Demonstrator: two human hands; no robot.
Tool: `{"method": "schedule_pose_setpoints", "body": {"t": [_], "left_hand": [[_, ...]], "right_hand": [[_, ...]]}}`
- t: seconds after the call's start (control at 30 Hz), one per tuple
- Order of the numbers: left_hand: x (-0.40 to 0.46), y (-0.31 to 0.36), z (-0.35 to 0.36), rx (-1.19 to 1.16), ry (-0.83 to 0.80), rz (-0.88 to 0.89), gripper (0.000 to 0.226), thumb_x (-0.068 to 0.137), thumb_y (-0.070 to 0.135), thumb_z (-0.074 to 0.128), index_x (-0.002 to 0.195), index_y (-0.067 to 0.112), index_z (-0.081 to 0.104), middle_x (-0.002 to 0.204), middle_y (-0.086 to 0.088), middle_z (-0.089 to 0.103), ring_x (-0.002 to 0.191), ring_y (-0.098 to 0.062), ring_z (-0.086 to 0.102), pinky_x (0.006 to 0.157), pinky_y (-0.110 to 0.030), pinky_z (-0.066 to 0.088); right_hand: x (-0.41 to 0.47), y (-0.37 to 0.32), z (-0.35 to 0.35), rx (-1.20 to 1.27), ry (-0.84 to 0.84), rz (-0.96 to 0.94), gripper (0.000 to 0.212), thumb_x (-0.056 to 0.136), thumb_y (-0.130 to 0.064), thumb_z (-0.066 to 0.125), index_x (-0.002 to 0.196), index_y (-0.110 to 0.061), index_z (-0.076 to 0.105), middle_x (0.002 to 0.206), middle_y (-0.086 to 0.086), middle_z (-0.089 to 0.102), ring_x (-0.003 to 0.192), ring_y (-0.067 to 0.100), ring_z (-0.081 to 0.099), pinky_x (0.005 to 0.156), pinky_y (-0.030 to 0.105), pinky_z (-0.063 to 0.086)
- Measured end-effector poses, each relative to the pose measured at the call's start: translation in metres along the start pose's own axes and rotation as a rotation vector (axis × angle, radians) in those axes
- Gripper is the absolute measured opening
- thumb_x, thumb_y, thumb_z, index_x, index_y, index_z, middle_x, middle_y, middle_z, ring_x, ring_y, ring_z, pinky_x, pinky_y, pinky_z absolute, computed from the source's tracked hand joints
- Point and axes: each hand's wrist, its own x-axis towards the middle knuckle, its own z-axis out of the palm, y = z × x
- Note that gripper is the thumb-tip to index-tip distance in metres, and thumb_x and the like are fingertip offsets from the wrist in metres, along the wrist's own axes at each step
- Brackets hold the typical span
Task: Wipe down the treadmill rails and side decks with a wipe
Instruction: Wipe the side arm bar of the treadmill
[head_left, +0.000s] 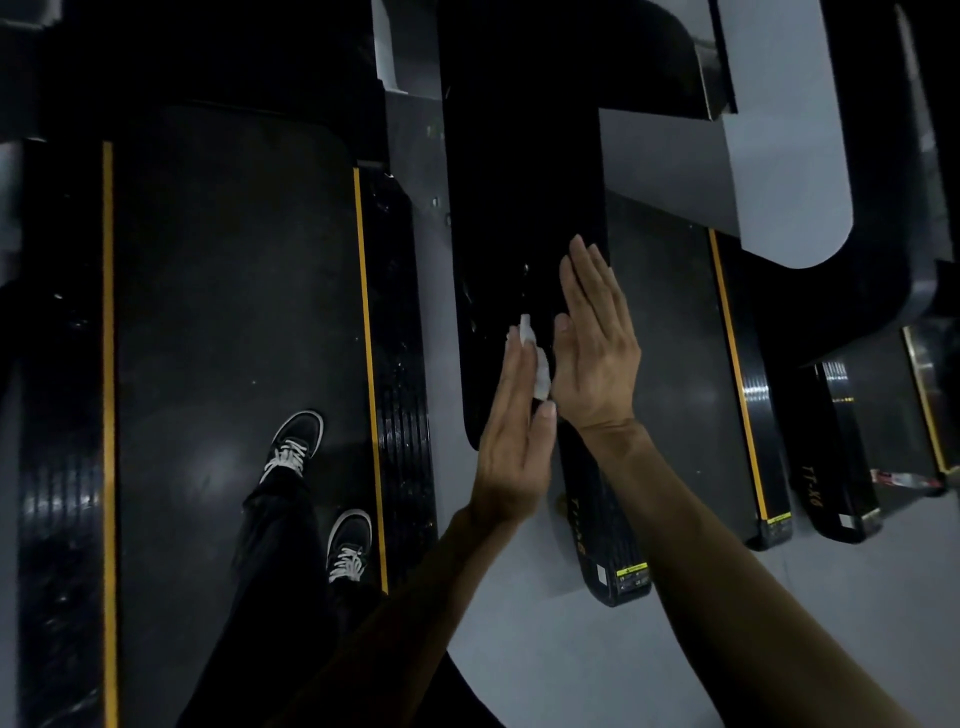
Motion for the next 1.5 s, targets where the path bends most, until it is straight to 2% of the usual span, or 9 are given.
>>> {"method": "schedule_pose_setpoints", "body": {"t": [0.1, 0.27, 0.37, 0.47, 0.57, 0.8, 1.17, 1.37, 1.5], "left_hand": [[0.008, -0.011, -0.009, -0.025, -0.019, -0.051, 0.057, 0.107, 0.014, 0.029, 0.157, -0.01, 0.016, 0.17, -0.02, 0.011, 0.159, -0.035, 0.009, 0.127, -0.057, 0.017], [-0.024, -0.023, -0.006, 0.031, -0.005, -0.225, 0.059, 0.108, 0.035, 0.028, 0.162, 0.018, 0.012, 0.173, -0.001, 0.009, 0.159, -0.016, 0.011, 0.129, -0.046, 0.02], [-0.024, -0.006, 0.001, -0.011, 0.022, -0.219, 0.061, 0.107, 0.031, 0.031, 0.161, 0.008, 0.016, 0.172, -0.008, 0.009, 0.159, -0.018, 0.01, 0.129, -0.041, 0.018], [-0.005, 0.005, 0.005, -0.028, 0.032, -0.057, 0.06, 0.109, 0.025, 0.032, 0.157, -0.008, 0.019, 0.169, -0.022, 0.012, 0.159, -0.032, 0.01, 0.128, -0.05, 0.017], [0.014, 0.005, 0.0, 0.013, 0.005, -0.036, 0.066, 0.111, 0.039, 0.028, 0.158, -0.005, 0.017, 0.17, -0.02, 0.01, 0.159, -0.031, 0.008, 0.128, -0.051, 0.016], [-0.014, -0.014, -0.011, 0.017, 0.045, -0.114, 0.063, 0.112, 0.038, 0.027, 0.156, -0.007, 0.028, 0.167, -0.016, 0.026, 0.157, -0.029, 0.022, 0.124, -0.057, 0.026], [-0.001, -0.011, -0.008, -0.043, -0.015, -0.101, 0.062, 0.11, 0.029, 0.03, 0.16, -0.004, 0.012, 0.172, -0.015, 0.008, 0.159, -0.033, 0.006, 0.126, -0.06, 0.016], [-0.037, 0.001, 0.003, -0.09, -0.001, -0.298, 0.06, 0.108, 0.032, 0.024, 0.162, 0.008, 0.015, 0.173, -0.004, 0.006, 0.159, -0.016, 0.006, 0.13, -0.042, 0.014], [-0.012, 0.016, 0.009, -0.102, 0.012, -0.126, 0.066, 0.112, 0.043, 0.021, 0.16, -0.001, 0.015, 0.171, -0.016, 0.007, 0.16, -0.028, 0.005, 0.129, -0.048, 0.013]], "right_hand": [[0.002, -0.001, -0.001, 0.008, 0.003, 0.005, 0.046, 0.102, -0.006, 0.037, 0.142, 0.012, 0.05, 0.153, 0.026, 0.046, 0.147, 0.04, 0.04, 0.114, 0.06, 0.039], [0.002, -0.002, -0.001, 0.014, 0.007, 0.012, 0.046, 0.102, -0.008, 0.037, 0.141, 0.012, 0.051, 0.152, 0.027, 0.047, 0.146, 0.041, 0.041, 0.114, 0.06, 0.04], [0.001, -0.002, 0.0, 0.011, 0.009, 0.008, 0.045, 0.102, -0.007, 0.037, 0.141, 0.012, 0.052, 0.151, 0.028, 0.048, 0.146, 0.042, 0.041, 0.114, 0.06, 0.04], [0.001, -0.001, 0.001, 0.007, 0.019, 0.003, 0.045, 0.103, -0.007, 0.038, 0.14, 0.012, 0.053, 0.15, 0.028, 0.049, 0.145, 0.043, 0.042, 0.114, 0.06, 0.04], [0.001, 0.0, 0.001, 0.008, 0.025, 0.001, 0.044, 0.103, -0.008, 0.038, 0.139, 0.012, 0.053, 0.15, 0.028, 0.049, 0.144, 0.044, 0.043, 0.115, 0.058, 0.04], [0.0, 0.0, 0.001, 0.006, 0.005, -0.003, 0.046, 0.101, -0.006, 0.038, 0.14, 0.014, 0.052, 0.151, 0.029, 0.048, 0.145, 0.044, 0.042, 0.112, 0.062, 0.04], [0.0, 0.001, 0.002, 0.02, 0.024, -0.007, 0.045, 0.101, -0.005, 0.039, 0.139, 0.014, 0.053, 0.149, 0.029, 0.049, 0.144, 0.044, 0.043, 0.113, 0.061, 0.04], [0.001, 0.0, 0.001, 0.063, 0.029, 0.009, 0.045, 0.101, -0.007, 0.038, 0.139, 0.012, 0.053, 0.15, 0.028, 0.049, 0.144, 0.043, 0.042, 0.113, 0.061, 0.04], [0.001, 0.002, 0.001, 0.087, 0.02, 0.008, 0.044, 0.102, -0.006, 0.038, 0.138, 0.014, 0.053, 0.149, 0.03, 0.049, 0.143, 0.045, 0.043, 0.115, 0.059, 0.039]]}}
